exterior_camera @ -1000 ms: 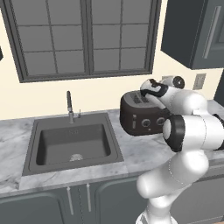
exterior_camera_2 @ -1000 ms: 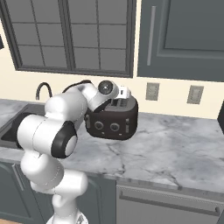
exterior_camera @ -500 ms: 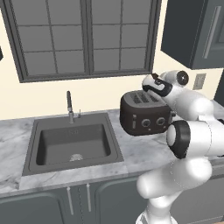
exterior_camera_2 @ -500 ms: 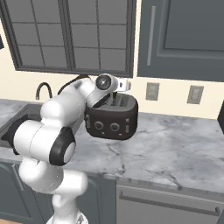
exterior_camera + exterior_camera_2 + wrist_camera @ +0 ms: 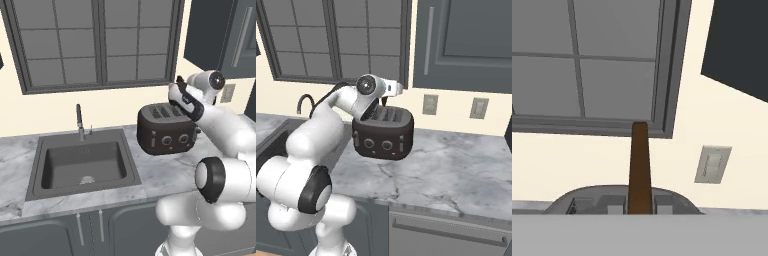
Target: Start the toaster. Once the lever pops up, take the bread to the plate on the dining counter.
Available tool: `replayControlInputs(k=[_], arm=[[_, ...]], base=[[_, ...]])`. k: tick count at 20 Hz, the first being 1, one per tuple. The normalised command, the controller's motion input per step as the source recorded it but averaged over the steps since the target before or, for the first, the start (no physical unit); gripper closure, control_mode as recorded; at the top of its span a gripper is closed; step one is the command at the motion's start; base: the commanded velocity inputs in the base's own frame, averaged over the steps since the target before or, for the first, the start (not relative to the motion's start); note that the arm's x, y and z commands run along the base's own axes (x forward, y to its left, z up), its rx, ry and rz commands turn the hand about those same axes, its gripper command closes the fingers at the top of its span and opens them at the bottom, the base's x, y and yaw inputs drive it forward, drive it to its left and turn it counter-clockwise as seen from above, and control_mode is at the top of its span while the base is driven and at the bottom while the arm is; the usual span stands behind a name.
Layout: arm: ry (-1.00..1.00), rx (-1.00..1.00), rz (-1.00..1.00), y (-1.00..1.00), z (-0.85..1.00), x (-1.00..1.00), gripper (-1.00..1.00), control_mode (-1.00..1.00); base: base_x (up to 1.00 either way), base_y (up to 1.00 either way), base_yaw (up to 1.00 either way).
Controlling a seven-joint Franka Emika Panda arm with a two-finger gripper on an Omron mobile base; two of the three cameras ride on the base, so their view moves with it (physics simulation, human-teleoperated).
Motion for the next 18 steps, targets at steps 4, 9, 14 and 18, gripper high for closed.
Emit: replayControlInputs(k=[4, 9, 14, 18], arm=[[0.04, -0.04, 0.0, 0.27, 0.34, -0.65, 1.0, -1.0], [0.02, 0.0, -0.02, 0.06, 0.06, -0.71, 1.0, -1.0], [0.12, 0.0, 0.0, 0.12, 0.18, -0.71, 1.0, -1.0], [0.2, 0.0, 0.0, 0.12, 0.18, -0.86, 1.0, -1.0]], base=[[0.0, 0.0, 0.0], [0.0, 0.0, 0.0], [0.0, 0.0, 0.0], [0.0, 0.0, 0.0]])
